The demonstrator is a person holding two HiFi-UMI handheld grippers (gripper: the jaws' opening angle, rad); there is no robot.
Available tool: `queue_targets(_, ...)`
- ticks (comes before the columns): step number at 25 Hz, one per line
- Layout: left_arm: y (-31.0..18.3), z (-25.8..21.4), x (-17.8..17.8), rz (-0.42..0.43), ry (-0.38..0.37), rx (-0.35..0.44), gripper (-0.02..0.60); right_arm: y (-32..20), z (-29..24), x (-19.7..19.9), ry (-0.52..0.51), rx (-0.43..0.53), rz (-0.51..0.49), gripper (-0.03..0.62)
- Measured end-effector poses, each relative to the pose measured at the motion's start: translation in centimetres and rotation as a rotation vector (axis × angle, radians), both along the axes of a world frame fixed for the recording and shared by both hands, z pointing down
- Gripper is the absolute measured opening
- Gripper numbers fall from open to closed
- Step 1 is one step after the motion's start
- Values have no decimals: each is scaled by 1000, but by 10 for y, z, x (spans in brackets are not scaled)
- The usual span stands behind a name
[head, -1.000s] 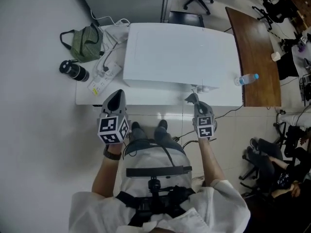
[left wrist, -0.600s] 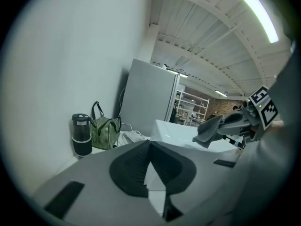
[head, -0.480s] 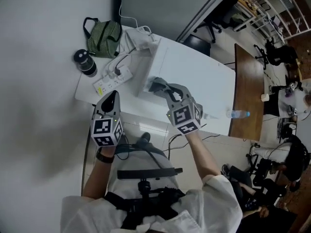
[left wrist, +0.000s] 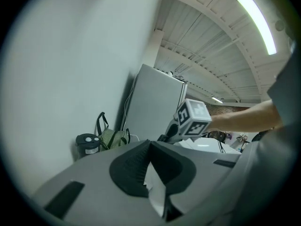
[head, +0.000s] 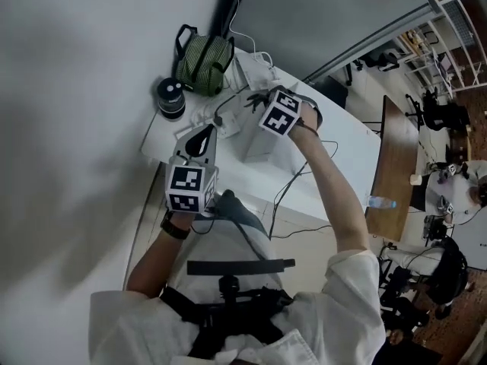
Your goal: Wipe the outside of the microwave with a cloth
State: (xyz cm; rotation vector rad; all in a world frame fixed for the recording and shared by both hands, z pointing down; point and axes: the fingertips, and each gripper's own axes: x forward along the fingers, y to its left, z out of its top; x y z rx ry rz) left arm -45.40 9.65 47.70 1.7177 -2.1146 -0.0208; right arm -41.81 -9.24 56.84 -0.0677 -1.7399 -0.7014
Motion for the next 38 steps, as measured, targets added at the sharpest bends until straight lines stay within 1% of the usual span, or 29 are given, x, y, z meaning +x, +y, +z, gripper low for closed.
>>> queue_targets(3, -11, 14, -15, -13, 8, -20, 21, -41, 40, -12, 224, 4, -11, 17)
queue_targets(6, -19, 30, -30, -52, 18, -41, 21, -74, 83, -16, 425, 18, -44, 17)
queue_targets(9, -27, 44, -43, -104, 31, -62, 21, -91, 117, -16, 552, 52, -101, 17)
queue_targets(12, -34, 56, -54, -157, 45, -82, 21, -94, 143, -19, 652, 114, -215, 17)
queue_targets(14, -38, 64, -62, -183, 54, -94, 21, -90, 158, -19, 723, 123, -269, 17)
queue_targets(16, -41, 71, -67, -201, 61, -104, 21, -85, 170, -11, 815, 118, -305, 17)
queue_targets(18, -42, 75, -72, -216, 68, -114, 21, -74, 185, -3, 897, 69, -336, 17)
queue_targets(20, -42, 77, -78, -226, 73, -122, 21, -62, 201, 2, 951, 7, -371, 17)
queue_targets(23, -40, 80, -88, -236, 71, -128, 21, -34, 193, 17, 1049, -76, -382, 17)
queue_targets(27, -32, 83, -92, -251, 66, -134, 21, 11, 180, 40, 1139, -160, -445, 17)
queue_targets(31, -22, 83, -93, -256, 63, -138, 21, 75, 168, 62, 1166, -311, -517, 17)
queue_targets(34, -14, 84, -95, -264, 55, -136, 21, 132, 158, 76, 1163, -484, -552, 17)
queue_targets(36, -10, 84, -97, -270, 43, -135, 21, 161, 153, 83, 1163, -588, -542, 17)
queue_targets(37, -7, 84, -97, -274, 39, -134, 21, 166, 154, 83, 1166, -604, -528, 17)
queue_targets(38, -6, 84, -98, -276, 39, -133, 21, 164, 156, 83, 1175, -585, -511, 17)
